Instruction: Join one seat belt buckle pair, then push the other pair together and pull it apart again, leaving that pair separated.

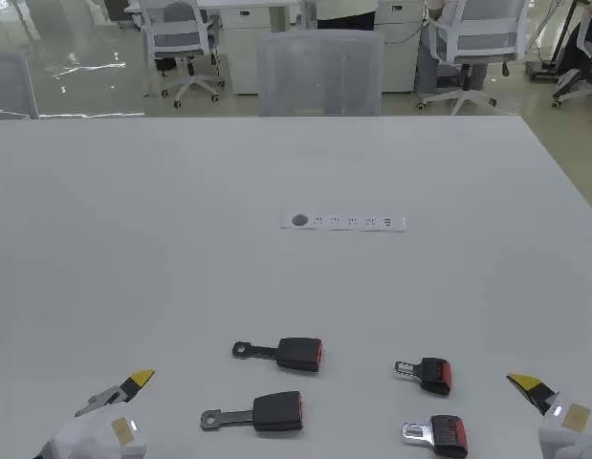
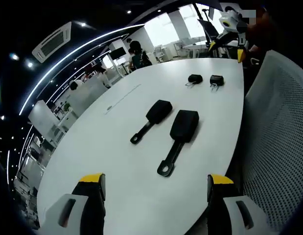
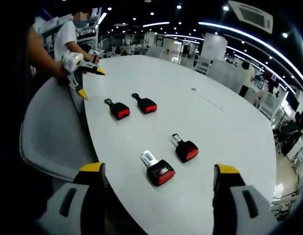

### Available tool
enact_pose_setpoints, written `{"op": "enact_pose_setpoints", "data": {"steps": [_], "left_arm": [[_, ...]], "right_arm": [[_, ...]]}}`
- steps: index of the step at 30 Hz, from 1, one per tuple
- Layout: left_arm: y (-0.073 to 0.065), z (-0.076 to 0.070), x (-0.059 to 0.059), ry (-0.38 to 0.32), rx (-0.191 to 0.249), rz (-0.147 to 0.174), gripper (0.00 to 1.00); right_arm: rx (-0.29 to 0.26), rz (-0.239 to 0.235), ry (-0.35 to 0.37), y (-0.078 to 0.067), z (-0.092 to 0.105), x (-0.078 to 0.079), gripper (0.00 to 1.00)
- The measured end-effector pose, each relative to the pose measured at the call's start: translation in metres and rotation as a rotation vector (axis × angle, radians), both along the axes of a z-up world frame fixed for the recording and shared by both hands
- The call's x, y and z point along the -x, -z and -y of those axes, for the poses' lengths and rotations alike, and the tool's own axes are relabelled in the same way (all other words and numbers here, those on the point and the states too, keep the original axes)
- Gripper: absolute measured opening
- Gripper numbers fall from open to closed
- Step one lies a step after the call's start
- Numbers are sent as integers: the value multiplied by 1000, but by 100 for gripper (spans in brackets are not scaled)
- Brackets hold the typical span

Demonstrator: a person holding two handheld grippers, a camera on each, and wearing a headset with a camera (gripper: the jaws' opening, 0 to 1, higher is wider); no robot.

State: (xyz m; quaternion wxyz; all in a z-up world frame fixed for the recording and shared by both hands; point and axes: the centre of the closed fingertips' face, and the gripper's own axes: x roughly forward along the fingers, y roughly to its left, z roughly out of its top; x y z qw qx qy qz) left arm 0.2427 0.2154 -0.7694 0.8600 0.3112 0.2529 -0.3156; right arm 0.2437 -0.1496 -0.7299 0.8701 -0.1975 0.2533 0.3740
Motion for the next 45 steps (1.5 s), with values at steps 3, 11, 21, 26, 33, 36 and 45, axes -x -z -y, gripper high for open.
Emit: {"op": "enact_pose_setpoints", "data": {"steps": [3,11,21,26,33,36,45], "left_arm": [[-2,0,-2,-6,9,11,94],[-2,-1,-2,-7,6,10,96],[-1,-1,-2,-8,2,7,96],[-2,-2,-2,-15,2,9,98],[-1,-4,-3,-27,4,6,100],[-1,-4,-3,-28,3,4,100],[0,-4,-3,-29,3,0,100]], "right_arm": [[84,13,-39,8,5,0,92],[119,-41,-64,21,0,11,95],[32,-31,-20,6,-4,-1,98],[18,-21,-12,3,-4,-3,99],[-18,-28,7,3,-8,-3,100],[-9,-27,5,4,-8,-2,100],[-24,-32,6,3,-9,0,98]]}}
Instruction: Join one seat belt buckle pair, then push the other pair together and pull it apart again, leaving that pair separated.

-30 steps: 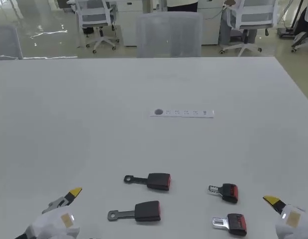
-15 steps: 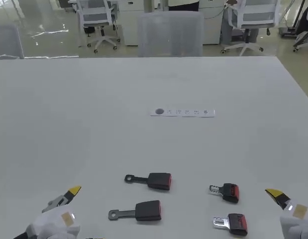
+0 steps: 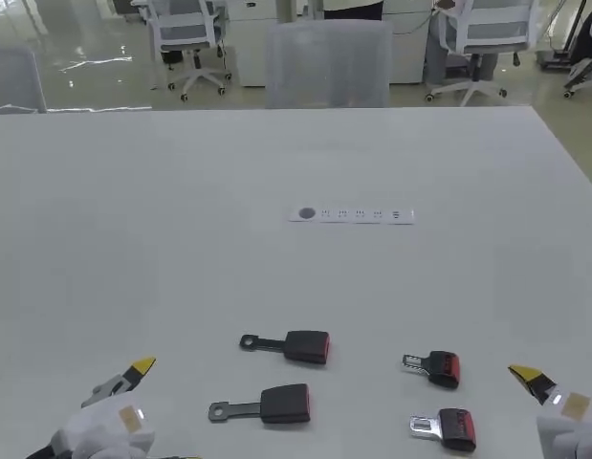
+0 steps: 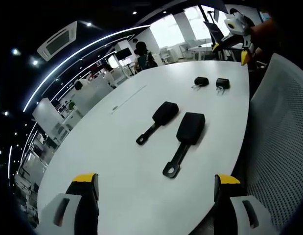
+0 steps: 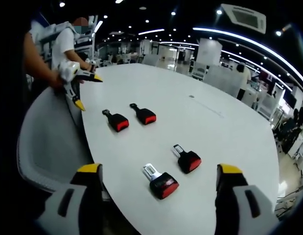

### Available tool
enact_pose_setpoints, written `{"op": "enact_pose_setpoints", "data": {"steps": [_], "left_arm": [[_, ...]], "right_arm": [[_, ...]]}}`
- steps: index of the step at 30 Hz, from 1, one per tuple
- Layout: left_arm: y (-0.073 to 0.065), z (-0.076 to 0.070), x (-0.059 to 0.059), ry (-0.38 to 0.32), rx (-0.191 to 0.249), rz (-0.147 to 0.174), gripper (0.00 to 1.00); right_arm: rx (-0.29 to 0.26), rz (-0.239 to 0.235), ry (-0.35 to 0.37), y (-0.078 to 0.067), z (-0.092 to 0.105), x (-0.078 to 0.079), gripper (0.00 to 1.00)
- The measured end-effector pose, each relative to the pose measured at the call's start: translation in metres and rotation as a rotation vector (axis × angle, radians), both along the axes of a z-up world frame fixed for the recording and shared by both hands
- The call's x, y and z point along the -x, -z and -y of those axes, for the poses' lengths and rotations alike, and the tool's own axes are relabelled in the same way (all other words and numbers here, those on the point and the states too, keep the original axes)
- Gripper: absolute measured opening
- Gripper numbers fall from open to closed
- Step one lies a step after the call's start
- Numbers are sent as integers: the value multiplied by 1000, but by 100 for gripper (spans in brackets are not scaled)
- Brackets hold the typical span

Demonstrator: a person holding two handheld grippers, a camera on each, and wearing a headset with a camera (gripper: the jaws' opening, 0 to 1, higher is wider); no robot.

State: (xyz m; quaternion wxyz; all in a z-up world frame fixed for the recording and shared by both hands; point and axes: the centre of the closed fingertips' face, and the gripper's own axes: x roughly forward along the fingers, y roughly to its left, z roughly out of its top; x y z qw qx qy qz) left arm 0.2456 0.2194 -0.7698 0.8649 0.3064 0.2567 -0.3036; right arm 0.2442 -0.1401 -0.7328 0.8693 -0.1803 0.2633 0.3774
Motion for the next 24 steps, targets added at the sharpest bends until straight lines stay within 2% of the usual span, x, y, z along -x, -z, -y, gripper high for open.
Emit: {"op": "enact_pose_setpoints", "data": {"steps": [14,17,24], "left_arm": [[2,-1,1,-1,-9,-8,100],[3,-1,1,1,-11,-12,100],[5,0,3,6,-18,-21,100]], "right_arm": [[14,-15,2,6,2,3,96],[38,-41,5,10,6,6,94],[56,-48,4,11,11,7,92]]}}
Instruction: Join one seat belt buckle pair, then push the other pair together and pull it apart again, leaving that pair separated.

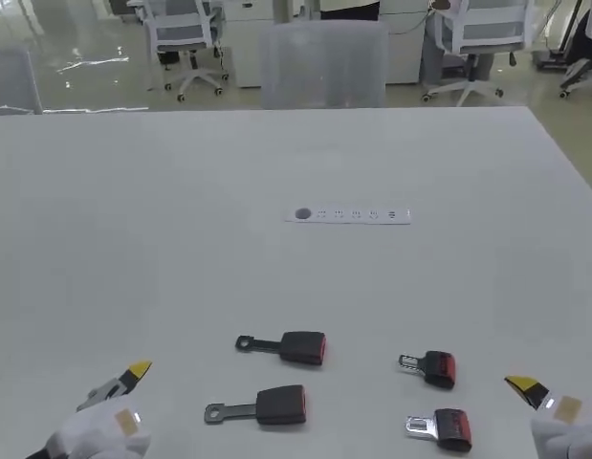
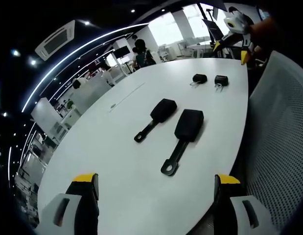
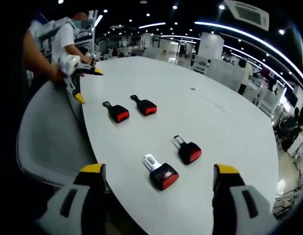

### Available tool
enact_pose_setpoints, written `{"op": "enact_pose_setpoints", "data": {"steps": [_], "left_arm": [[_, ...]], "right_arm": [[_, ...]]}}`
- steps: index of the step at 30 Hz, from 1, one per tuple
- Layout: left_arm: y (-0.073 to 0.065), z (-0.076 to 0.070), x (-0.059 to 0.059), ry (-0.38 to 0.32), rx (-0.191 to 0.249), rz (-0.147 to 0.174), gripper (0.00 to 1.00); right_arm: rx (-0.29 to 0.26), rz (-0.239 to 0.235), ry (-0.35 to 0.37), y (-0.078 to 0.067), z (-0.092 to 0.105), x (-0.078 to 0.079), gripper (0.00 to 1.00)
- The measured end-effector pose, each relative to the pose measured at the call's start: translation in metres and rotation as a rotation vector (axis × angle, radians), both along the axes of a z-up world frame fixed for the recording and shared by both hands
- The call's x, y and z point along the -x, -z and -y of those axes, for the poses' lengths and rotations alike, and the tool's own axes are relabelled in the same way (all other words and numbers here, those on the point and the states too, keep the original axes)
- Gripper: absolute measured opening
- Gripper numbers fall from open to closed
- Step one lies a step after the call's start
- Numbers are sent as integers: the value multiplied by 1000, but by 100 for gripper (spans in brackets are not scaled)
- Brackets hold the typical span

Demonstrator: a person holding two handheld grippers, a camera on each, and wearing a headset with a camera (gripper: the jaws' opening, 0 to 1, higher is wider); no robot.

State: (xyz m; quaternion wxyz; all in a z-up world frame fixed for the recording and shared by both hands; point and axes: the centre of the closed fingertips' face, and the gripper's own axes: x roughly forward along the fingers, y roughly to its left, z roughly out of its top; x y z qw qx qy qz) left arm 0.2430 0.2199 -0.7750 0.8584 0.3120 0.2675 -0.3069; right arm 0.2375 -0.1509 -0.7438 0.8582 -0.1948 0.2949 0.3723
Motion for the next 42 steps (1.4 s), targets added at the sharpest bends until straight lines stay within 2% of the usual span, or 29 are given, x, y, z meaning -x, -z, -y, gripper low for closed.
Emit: {"op": "enact_pose_setpoints", "data": {"steps": [10,21,27,30,32,35,42], "left_arm": [[2,0,1,0,-8,-8,100],[4,0,3,12,-29,-16,100],[2,0,0,11,-33,-20,99],[-2,1,-1,13,-20,-4,99],[4,-1,0,8,-40,-35,98],[-1,0,-2,12,-29,-14,98],[-1,1,-1,17,-26,-14,98]], "right_arm": [[8,-11,-15,3,1,0,92],[7,-6,-38,2,0,-6,91],[49,6,-72,7,0,-9,89],[47,-4,-75,8,-1,-9,86],[39,0,-88,7,-4,-8,85],[48,7,-108,8,-8,-8,84],[47,11,-102,9,-10,-11,83]]}}
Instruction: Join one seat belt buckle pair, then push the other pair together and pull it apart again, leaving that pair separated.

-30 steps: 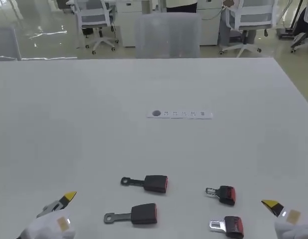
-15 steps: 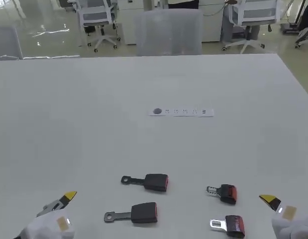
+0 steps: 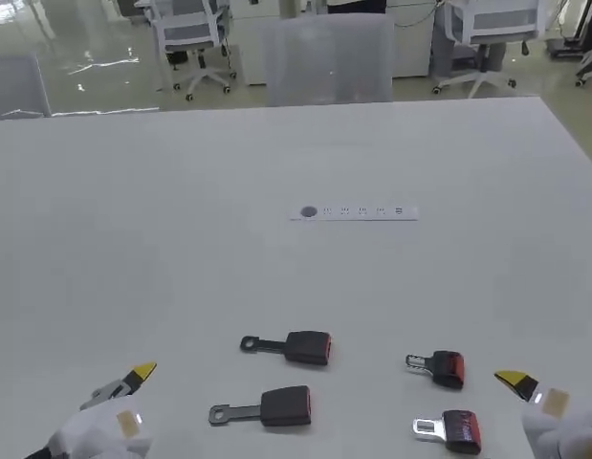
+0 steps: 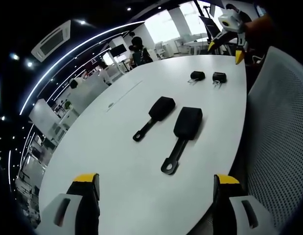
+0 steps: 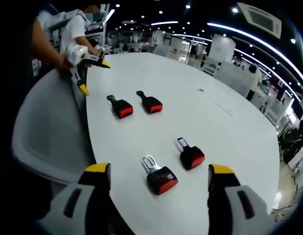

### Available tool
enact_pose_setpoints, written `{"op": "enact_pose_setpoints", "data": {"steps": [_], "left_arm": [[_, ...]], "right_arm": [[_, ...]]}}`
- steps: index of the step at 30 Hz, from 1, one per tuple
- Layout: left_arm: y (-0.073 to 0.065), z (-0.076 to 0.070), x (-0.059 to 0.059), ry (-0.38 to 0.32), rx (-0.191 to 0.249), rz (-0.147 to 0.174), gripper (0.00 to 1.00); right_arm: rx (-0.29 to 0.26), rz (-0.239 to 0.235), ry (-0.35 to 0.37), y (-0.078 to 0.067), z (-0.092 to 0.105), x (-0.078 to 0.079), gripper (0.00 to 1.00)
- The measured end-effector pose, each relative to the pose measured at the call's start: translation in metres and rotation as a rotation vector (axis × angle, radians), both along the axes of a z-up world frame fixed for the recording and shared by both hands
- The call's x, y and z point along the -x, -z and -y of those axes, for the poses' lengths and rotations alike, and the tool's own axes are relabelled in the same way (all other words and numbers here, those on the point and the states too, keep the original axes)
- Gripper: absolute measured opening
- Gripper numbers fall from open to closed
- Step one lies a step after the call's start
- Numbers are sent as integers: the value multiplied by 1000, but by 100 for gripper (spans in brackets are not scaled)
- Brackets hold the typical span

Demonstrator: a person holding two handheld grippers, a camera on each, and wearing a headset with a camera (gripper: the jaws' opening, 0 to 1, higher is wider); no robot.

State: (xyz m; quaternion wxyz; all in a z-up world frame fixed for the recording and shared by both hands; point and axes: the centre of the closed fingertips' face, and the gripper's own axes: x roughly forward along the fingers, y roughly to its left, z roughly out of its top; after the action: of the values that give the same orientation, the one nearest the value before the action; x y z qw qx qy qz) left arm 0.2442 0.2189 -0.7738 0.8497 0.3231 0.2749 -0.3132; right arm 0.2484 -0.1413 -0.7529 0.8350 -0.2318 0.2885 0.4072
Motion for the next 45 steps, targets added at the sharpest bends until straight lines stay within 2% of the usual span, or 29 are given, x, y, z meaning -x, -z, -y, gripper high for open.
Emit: {"op": "enact_pose_setpoints", "data": {"steps": [7,10,13,16,17,18,20,22,24,27,32,35,37,40,42,43,45], "left_arm": [[-1,2,1,0,24,-11,97],[-3,2,1,4,21,-9,92],[-2,5,4,9,38,-33,87],[-3,5,5,34,20,-39,86],[0,4,7,40,10,-57,85],[4,3,11,48,-2,-97,85],[5,4,11,83,-21,-97,87],[6,4,10,97,-28,-115,87],[4,6,7,104,-29,-131,86],[4,8,-1,107,-36,-144,83],[7,21,-7,152,-44,-182,75],[10,29,-9,187,-63,-205,70],[14,38,-7,227,-69,-236,67],[24,44,-9,275,-126,-277,62],[25,48,-13,286,-146,-286,60],[25,51,-16,287,-150,-288,59],[22,60,-22,296,-131,-295,58]], "right_arm": [[20,-6,7,0,4,1,79],[20,-9,10,-1,5,1,78],[35,-6,-7,1,6,0,77],[72,-9,-62,7,5,2,74],[81,-8,-79,7,4,2,73],[94,-7,-98,9,4,2,71],[101,-10,-115,10,4,2,69],[111,0,-141,10,4,-1,66],[111,20,-164,7,1,-5,64],[107,22,-187,6,-3,-7,63],[112,-17,-232,15,-8,-3,54],[126,-30,-250,22,-8,-2,53],[128,-40,-265,26,-9,0,52],[132,-51,-277,31,-6,-1,48],[118,-80,-275,32,-4,0,45],[118,-78,-274,31,-3,-2,44],[108,-88,-274,31,-2,-4,43]]}}
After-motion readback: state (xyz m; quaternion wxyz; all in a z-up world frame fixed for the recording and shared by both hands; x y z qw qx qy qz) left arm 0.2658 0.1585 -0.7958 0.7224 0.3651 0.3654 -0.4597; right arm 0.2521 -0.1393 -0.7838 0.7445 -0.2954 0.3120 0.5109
